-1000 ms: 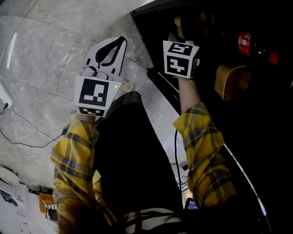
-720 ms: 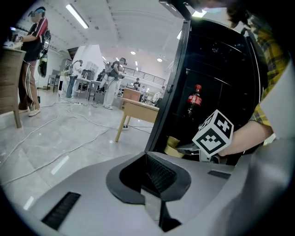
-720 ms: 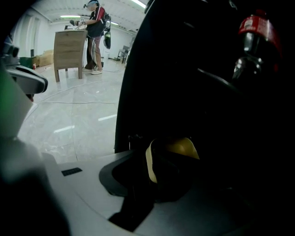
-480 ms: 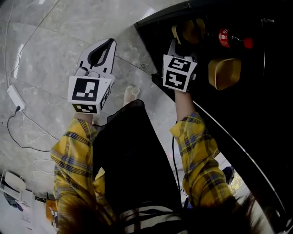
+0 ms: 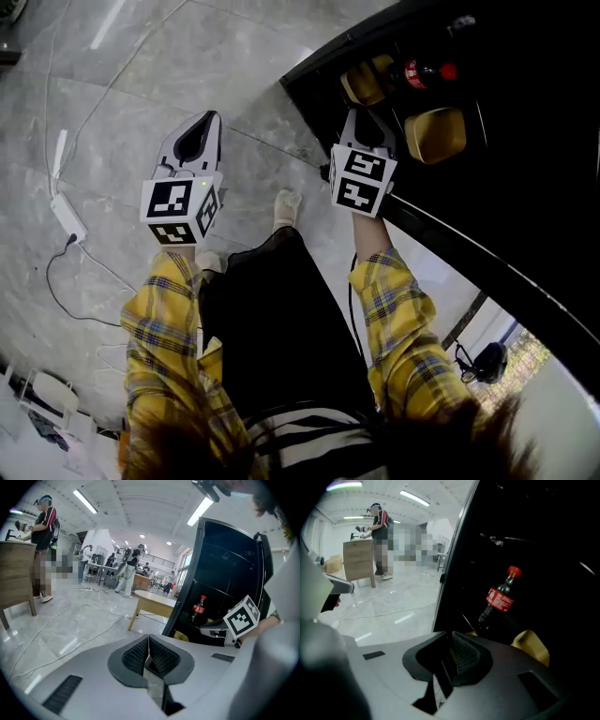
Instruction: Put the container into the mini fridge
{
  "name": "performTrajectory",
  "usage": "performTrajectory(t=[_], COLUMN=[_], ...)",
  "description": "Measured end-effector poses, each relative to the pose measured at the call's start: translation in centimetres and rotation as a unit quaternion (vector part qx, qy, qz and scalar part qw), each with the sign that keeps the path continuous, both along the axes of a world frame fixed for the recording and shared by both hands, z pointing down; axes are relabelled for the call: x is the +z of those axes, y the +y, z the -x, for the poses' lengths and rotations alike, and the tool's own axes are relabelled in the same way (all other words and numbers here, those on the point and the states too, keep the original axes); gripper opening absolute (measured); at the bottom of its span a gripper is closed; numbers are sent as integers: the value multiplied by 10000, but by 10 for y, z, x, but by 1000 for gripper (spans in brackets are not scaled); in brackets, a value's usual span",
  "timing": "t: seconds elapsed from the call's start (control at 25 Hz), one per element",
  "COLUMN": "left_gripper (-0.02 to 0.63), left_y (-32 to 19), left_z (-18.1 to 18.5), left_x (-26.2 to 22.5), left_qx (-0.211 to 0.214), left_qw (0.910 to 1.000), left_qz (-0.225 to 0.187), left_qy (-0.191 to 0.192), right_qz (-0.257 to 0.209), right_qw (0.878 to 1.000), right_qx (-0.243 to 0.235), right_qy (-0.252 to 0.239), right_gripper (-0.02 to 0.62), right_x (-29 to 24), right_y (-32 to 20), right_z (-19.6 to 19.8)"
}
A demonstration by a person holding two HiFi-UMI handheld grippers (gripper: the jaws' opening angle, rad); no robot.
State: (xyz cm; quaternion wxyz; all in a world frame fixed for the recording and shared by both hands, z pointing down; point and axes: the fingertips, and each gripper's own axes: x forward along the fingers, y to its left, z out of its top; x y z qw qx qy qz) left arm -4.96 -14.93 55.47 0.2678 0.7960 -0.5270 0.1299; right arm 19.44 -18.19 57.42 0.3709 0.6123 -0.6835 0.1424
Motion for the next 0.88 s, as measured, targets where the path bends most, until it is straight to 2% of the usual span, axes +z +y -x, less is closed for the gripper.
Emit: performTrajectory(t=[0.32, 0.52, 0.72, 0.88], left_gripper=[18, 18, 18, 18], left_y=[30, 53, 68, 84], left_z=[21, 35, 50, 54], left_x=[-64, -106, -158, -192], left_qx=[-109, -299, -736, -775], left_qw=[9999, 9995, 9972, 9968], left_qz=[90, 141, 9, -93], left_qy=[8, 14, 136, 181], right_qz=[-447, -610, -737, -834], right_qw=[9977, 9967, 9945, 9922], right_qx=[347, 131, 75, 26], right_qy=[-383, -515, -734, -924], right_gripper=[33, 28, 27, 27], right_x=[-91, -140, -183, -213], right_y=[28, 53, 79, 101], right_z=[13, 30, 41, 48])
